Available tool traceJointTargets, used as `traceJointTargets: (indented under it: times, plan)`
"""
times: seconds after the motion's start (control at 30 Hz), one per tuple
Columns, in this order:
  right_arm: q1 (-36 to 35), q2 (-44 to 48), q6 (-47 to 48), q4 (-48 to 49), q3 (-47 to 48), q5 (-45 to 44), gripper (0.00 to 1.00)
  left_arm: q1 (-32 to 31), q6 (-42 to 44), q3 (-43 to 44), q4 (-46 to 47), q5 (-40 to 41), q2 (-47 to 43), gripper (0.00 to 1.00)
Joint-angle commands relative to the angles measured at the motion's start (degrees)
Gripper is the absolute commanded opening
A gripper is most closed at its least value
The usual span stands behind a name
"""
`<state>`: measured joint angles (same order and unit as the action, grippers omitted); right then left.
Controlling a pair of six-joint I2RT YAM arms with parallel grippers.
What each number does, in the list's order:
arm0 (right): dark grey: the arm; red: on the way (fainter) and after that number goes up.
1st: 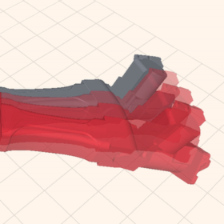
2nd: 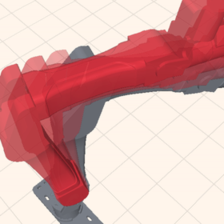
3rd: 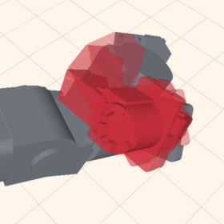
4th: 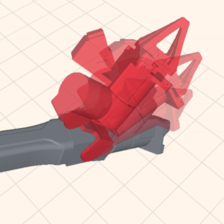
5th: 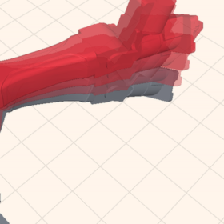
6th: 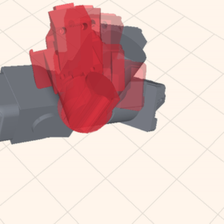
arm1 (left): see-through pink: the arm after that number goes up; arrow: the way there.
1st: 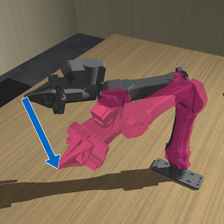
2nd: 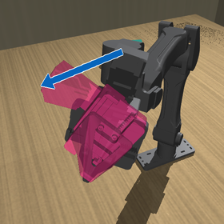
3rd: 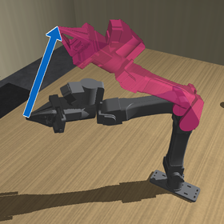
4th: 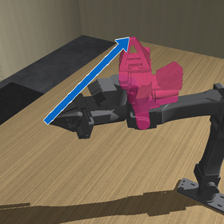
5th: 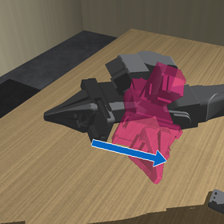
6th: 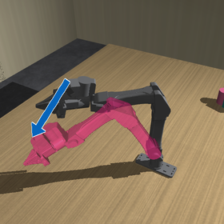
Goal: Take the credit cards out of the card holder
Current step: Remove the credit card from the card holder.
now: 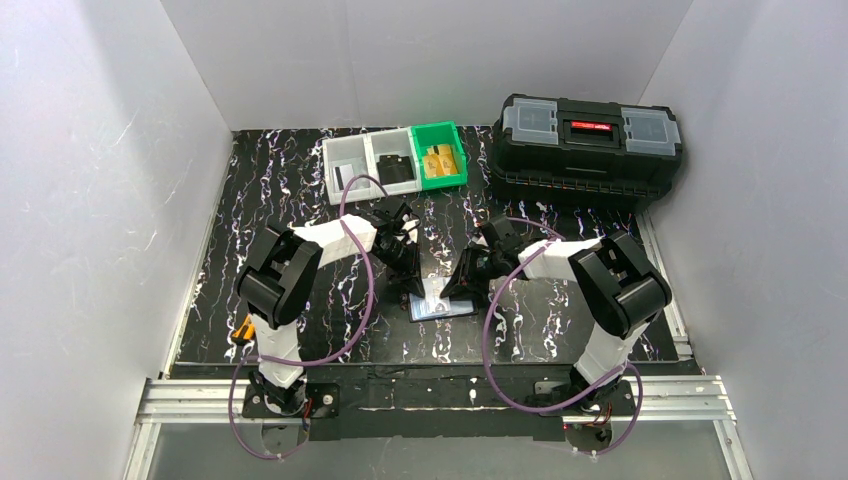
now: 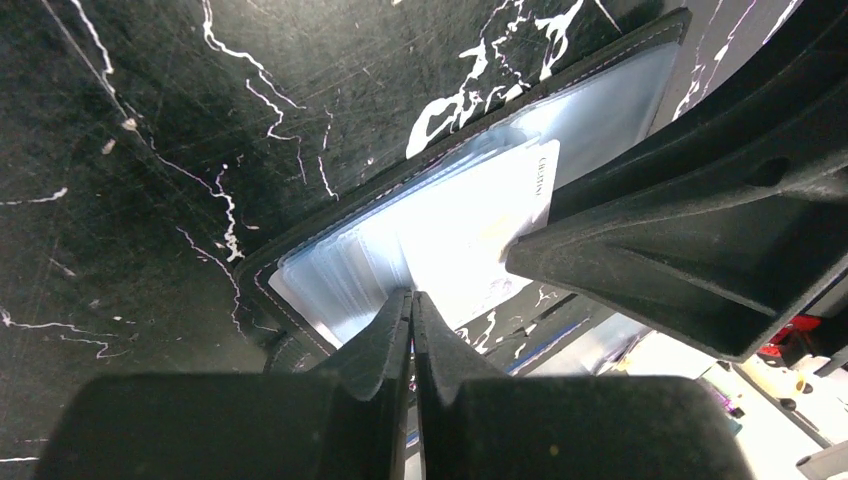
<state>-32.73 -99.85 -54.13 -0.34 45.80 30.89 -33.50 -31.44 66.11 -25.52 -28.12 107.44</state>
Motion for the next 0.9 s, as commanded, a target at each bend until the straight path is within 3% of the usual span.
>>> traceJointTargets:
  times: [0.0, 0.17, 0.27, 0.4, 0.6, 0.87]
  plan:
    - [0.2, -0.2, -1.2, 3.8, -1.0, 1.8, 0.27, -0.4, -0.6, -2.0, -1.6, 4.4, 1.6, 0.00]
    - [1.2, 0.5, -2.8, 6.6, -3.2, 2.7, 0.26, -0.4, -1.5, -3.0, -2.9, 7.1, 1.8, 0.00]
    - [2.1, 0.7, -4.4, 11.5, -5.7, 4.8, 0.34, -0.4, -1.6, -3.3, -3.2, 7.9, 1.8, 0.00]
    - [3.0, 0.5, -7.0, 17.8, -8.2, 6.9, 0.34, -0.4, -1.8, -3.5, -3.5, 8.3, 2.0, 0.00]
    - [4.4, -0.3, -11.4, 26.3, -12.1, 9.0, 0.31, -0.4, -1.8, -3.3, -3.6, 8.2, 2.5, 0.00]
    - [4.7, -1.3, -13.2, 29.7, -13.0, 9.5, 0.23, -0.4, -1.6, -3.0, -4.0, 8.0, 2.9, 0.00]
